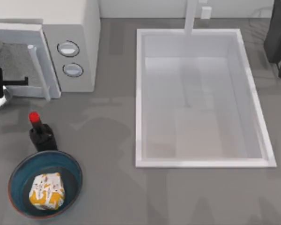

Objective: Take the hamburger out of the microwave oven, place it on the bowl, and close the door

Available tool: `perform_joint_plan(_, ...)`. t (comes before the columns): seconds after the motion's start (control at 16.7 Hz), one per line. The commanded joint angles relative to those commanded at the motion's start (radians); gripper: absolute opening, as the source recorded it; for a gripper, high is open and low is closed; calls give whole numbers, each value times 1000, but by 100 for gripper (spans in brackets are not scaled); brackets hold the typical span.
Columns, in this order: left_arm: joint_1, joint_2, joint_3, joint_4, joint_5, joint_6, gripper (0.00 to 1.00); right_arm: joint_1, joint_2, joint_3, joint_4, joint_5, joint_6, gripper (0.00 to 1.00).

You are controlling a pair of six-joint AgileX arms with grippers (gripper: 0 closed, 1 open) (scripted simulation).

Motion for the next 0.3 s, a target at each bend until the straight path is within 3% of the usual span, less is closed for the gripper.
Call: perform_joint_plan(0.3,-5,71,76,-2,-2,-3,0,0,0,0,0,0,0,100)
